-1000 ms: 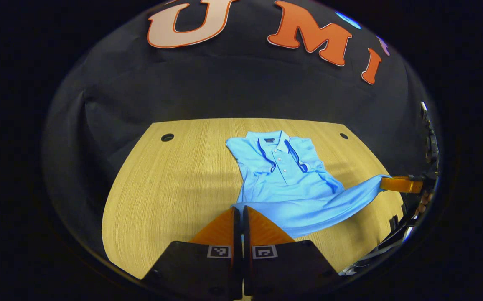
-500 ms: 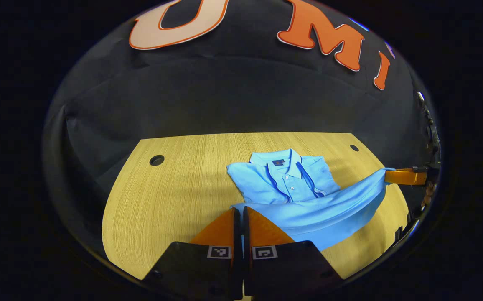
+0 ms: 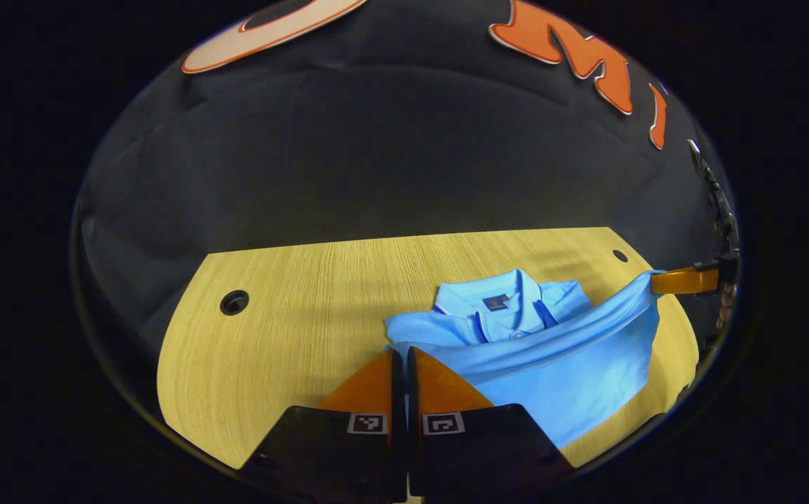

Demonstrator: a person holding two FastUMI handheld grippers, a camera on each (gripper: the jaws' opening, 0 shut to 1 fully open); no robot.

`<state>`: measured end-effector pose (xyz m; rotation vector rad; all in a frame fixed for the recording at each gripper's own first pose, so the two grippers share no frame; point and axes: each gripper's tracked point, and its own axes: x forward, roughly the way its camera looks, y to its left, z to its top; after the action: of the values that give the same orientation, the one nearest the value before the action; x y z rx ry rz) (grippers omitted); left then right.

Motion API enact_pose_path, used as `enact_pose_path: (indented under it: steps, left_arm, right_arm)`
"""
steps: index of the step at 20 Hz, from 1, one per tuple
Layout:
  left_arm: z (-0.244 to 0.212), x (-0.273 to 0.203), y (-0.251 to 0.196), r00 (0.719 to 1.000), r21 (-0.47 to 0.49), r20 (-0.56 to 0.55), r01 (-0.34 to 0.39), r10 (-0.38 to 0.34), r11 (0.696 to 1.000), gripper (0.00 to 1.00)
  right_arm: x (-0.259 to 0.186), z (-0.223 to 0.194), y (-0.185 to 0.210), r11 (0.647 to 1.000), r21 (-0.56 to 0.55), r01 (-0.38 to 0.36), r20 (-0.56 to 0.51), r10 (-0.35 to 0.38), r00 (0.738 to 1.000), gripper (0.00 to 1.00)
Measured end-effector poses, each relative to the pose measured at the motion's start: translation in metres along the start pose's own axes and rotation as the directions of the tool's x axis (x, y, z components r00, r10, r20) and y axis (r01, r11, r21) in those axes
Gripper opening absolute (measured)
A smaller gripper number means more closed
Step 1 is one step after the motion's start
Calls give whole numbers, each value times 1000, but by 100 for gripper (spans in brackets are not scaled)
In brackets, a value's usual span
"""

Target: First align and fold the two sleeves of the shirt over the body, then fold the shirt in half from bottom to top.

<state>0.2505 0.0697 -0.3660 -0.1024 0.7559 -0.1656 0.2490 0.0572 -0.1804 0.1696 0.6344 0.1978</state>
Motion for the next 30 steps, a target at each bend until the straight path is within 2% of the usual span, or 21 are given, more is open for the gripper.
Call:
enact_pose_path:
  steps: [3,7,9,10,11,13,14,15,17,20,23,25,27,30]
  left_arm:
    - [18,29,7,1000,13,29,-7,7,1000,4]
    - [32,46,14,997,117,61,-47,40,992,5]
    - [37,50,14,996,135,75,-65,56,989,7]
    - [41,48,15,995,133,84,-68,57,989,24]
    - [43,43,12,994,133,92,-70,58,989,34]
    - [46,29,8,994,139,88,-73,61,988,66]
    - [45,20,6,995,142,72,-75,65,987,82]
    - [46,11,1,996,131,68,-70,62,989,85]
    - [50,-13,-10,996,78,75,-57,51,995,95]
    - [57,-55,-18,990,46,116,-84,79,995,99]
    - [62,-100,-34,981,41,167,-110,102,993,99]
    - [64,-129,-52,975,34,198,-114,105,993,99]
    - [58,-157,-78,974,12,211,-84,80,996,98]
    - [47,-194,-103,966,9,245,-84,79,996,98]
  right_arm:
    - [33,19,-7,1000,17,11,-1,-11,1000,2]
    - [58,46,-11,982,190,-15,42,7,999,2]
    - [56,61,-19,970,241,-17,89,-5,996,6]
    - [48,66,-23,971,240,-18,107,-8,994,11]
    - [48,71,-26,974,225,-12,122,-16,992,21]
    - [34,71,-30,985,173,22,142,-47,989,54]
    - [27,71,-31,988,146,40,145,-62,988,59]
    - [17,67,-33,991,120,64,147,-81,986,70]
    - [-4,66,-33,993,79,82,174,-95,980,75]
    - [-34,55,-21,997,49,57,207,-66,976,78]
    - [-78,46,-14,999,15,34,237,-36,971,88]
    - [-105,34,-5,1000,24,18,272,-23,962,92]
    - [-130,18,3,999,30,-10,296,0,955,94]
    - [-168,2,10,1000,-17,-11,338,16,941,94]
